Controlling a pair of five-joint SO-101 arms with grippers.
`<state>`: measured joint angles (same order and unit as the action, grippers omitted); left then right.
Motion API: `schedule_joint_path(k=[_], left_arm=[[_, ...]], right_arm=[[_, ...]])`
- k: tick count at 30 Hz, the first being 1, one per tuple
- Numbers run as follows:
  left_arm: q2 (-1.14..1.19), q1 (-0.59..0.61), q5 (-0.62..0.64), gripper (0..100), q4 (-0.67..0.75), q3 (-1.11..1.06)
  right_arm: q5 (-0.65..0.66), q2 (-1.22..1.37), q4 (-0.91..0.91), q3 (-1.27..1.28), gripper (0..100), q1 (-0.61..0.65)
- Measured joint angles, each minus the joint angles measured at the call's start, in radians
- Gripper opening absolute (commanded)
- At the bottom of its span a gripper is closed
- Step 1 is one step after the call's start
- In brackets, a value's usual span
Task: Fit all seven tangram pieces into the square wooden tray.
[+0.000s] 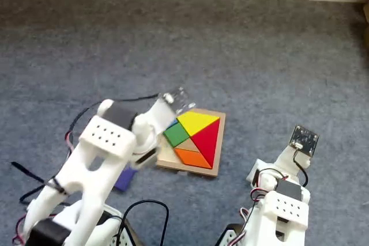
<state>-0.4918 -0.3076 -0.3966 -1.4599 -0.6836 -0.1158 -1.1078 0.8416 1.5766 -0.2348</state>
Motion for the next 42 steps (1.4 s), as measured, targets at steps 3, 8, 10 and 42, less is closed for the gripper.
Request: schedule_joint_path(k=[3, 8, 10, 42], left_arm=[[-0.060, 0.048, -0.071, 23, 0.000, -0.121], [-0.118, 0.147, -0.172, 28, 0.009, -0.292], [-0.126, 0.206, -0.196, 28, 0.061, -0.336], [-0.127, 0.324, -0.351, 19, 0.287, -0.517]], right_arm=[[0.000, 0.000, 0.000, 0.000, 0.6, 0.000], [0.000, 0.000, 0.000, 0.000, 0.6, 0.000], [0.000, 0.000, 0.000, 0.000, 0.6, 0.000], [0.000, -0.002, 0.000, 0.005, 0.6, -0.025]])
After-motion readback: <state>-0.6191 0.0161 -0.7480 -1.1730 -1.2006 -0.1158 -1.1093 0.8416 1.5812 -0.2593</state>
